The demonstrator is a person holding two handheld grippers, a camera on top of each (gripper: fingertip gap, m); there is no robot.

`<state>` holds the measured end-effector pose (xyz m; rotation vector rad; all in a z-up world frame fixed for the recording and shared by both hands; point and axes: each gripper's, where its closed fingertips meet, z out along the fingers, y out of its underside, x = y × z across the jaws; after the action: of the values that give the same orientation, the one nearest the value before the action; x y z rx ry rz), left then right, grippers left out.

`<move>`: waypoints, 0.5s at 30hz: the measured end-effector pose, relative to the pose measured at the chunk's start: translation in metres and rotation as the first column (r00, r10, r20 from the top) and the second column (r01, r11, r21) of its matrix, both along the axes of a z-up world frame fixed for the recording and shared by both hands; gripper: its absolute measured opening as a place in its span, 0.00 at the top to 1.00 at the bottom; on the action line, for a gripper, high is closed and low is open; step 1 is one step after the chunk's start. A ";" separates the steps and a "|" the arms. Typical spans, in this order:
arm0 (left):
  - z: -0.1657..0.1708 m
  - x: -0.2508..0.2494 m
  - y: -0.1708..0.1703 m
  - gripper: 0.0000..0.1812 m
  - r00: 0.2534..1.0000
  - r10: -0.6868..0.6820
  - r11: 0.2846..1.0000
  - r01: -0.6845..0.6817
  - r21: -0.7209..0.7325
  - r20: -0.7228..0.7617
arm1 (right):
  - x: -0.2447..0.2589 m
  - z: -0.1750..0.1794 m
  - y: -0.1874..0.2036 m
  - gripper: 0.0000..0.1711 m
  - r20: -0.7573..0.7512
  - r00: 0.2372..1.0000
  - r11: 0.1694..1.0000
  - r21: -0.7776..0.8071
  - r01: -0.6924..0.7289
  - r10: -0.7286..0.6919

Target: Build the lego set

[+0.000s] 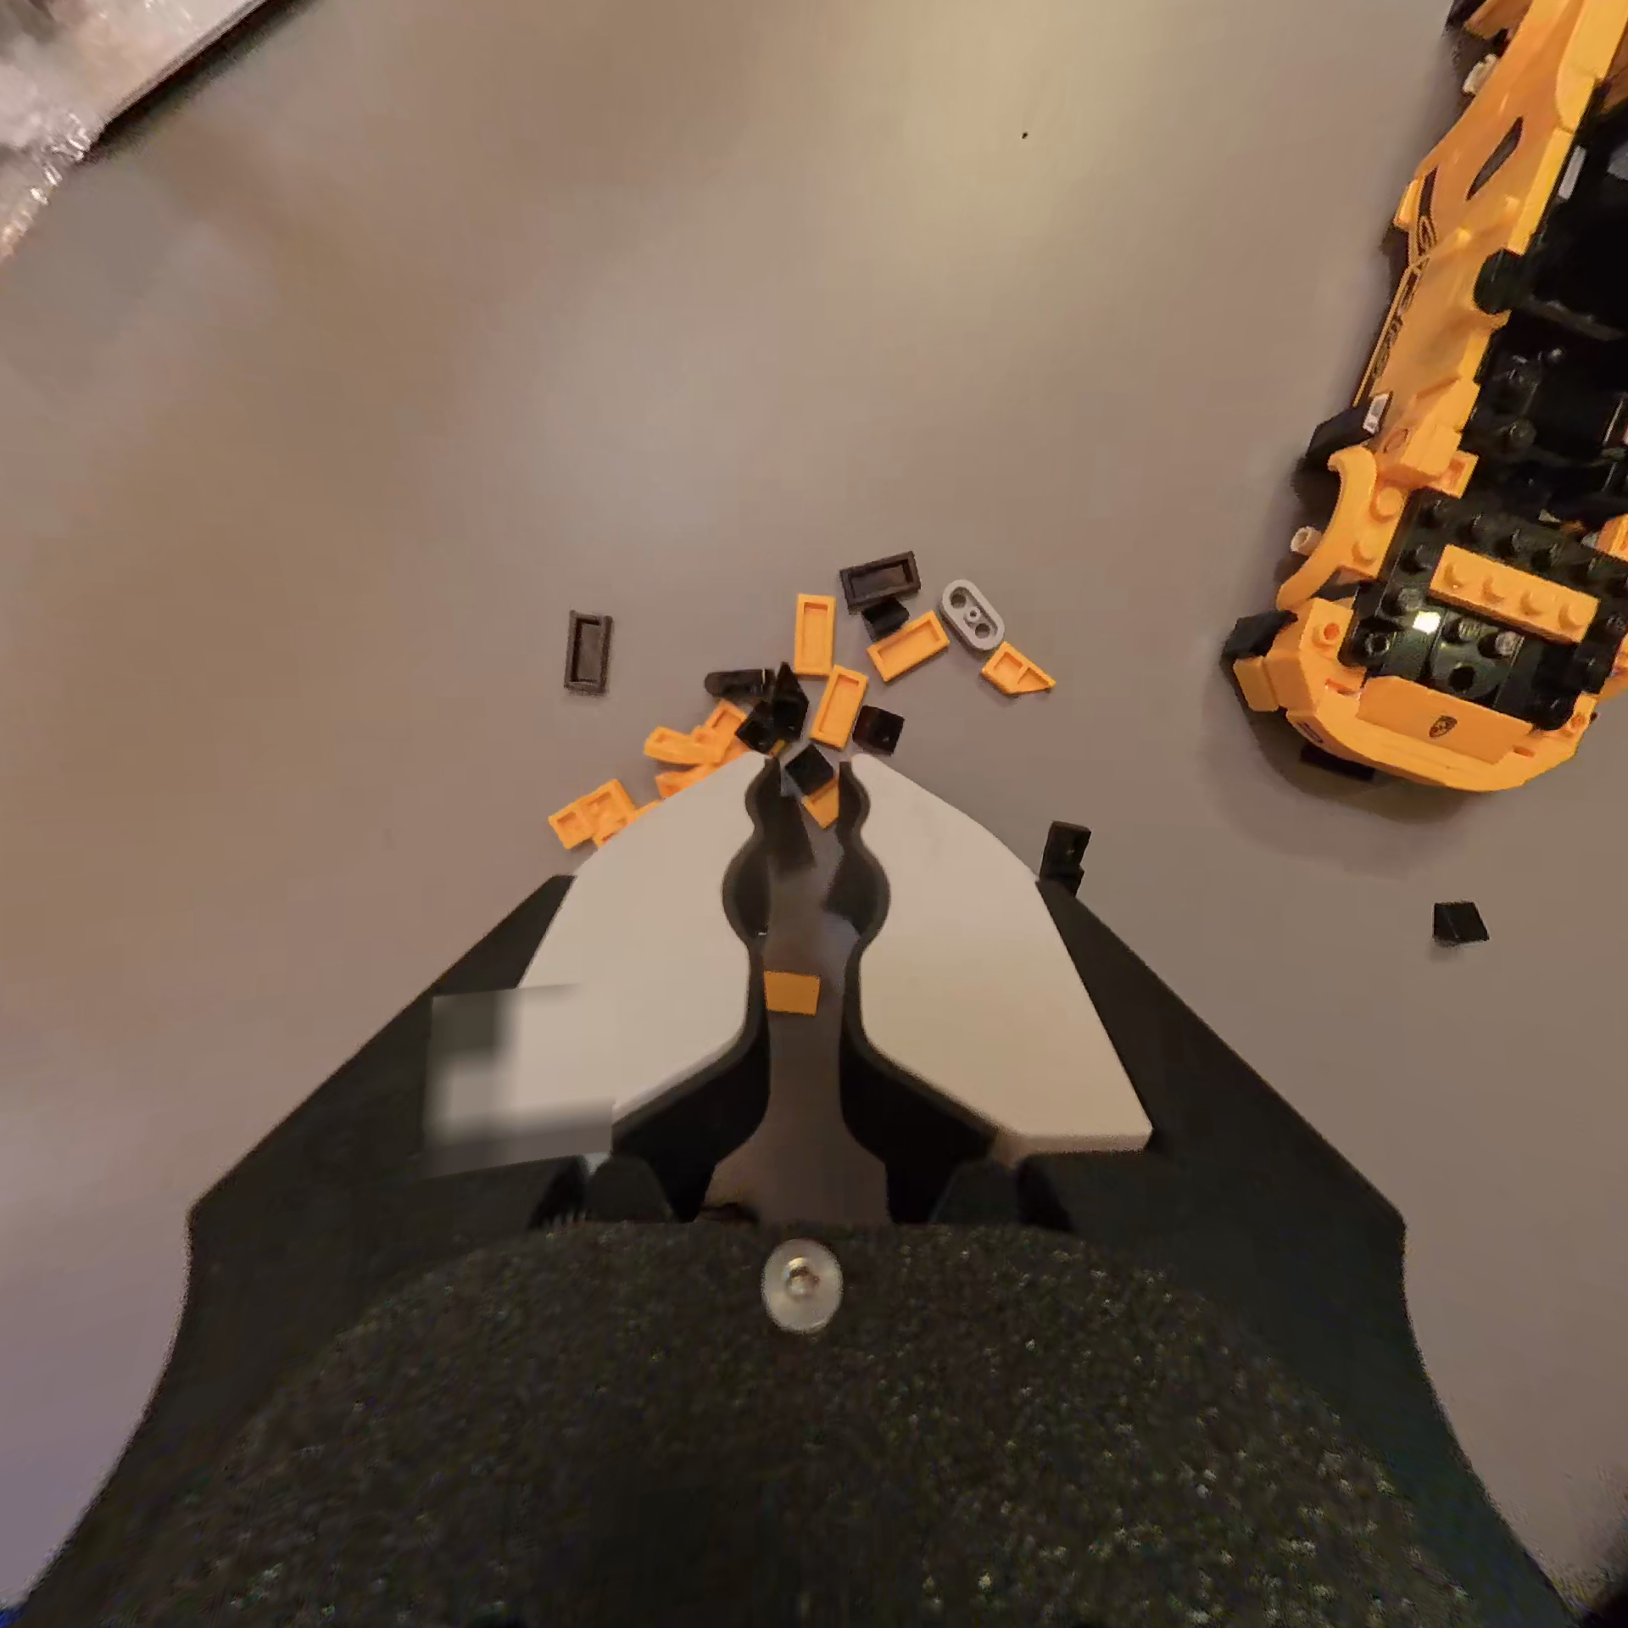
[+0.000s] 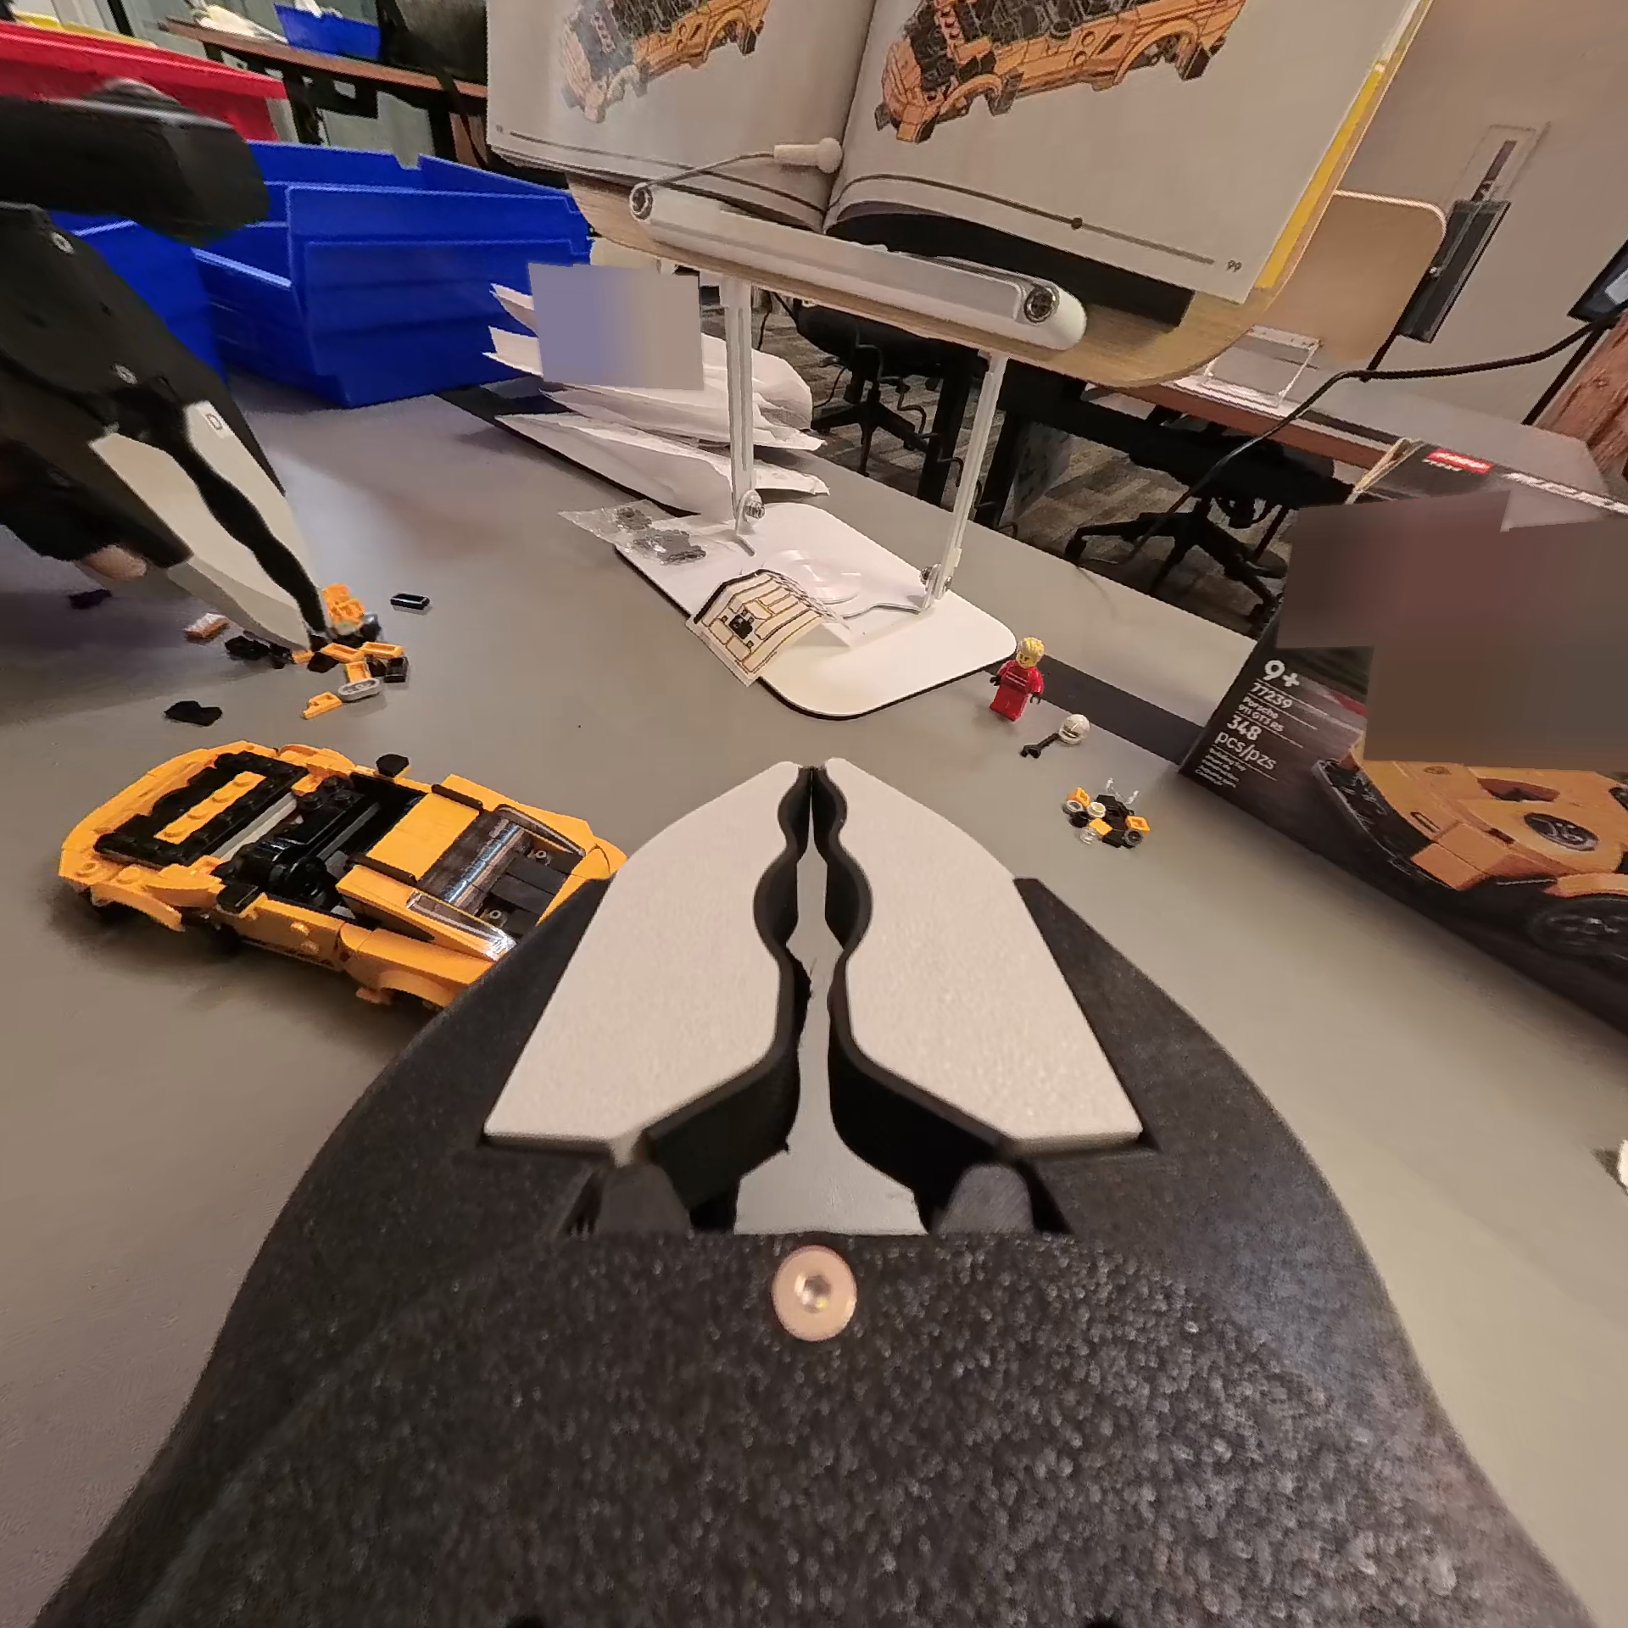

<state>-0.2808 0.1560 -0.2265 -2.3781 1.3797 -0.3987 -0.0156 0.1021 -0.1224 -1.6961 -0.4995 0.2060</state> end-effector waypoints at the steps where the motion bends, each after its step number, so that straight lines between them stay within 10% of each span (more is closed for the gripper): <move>1: 0.000 0.001 0.001 0.94 1.000 0.004 1.000 -0.004 -0.003 0.006 | 0.000 0.000 0.000 1.00 -0.002 1.000 1.000 -0.001 -0.001 0.001; 15: 0.015 0.002 0.001 1.00 0.996 -0.059 0.998 0.058 0.021 0.069 | 0.000 0.001 0.001 1.00 -0.016 1.000 1.000 0.002 -0.003 0.003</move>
<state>-0.2785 0.1565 -0.2113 -2.2907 1.4179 -0.4770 -0.0158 0.1028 -0.1210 -1.6904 -0.4904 0.2209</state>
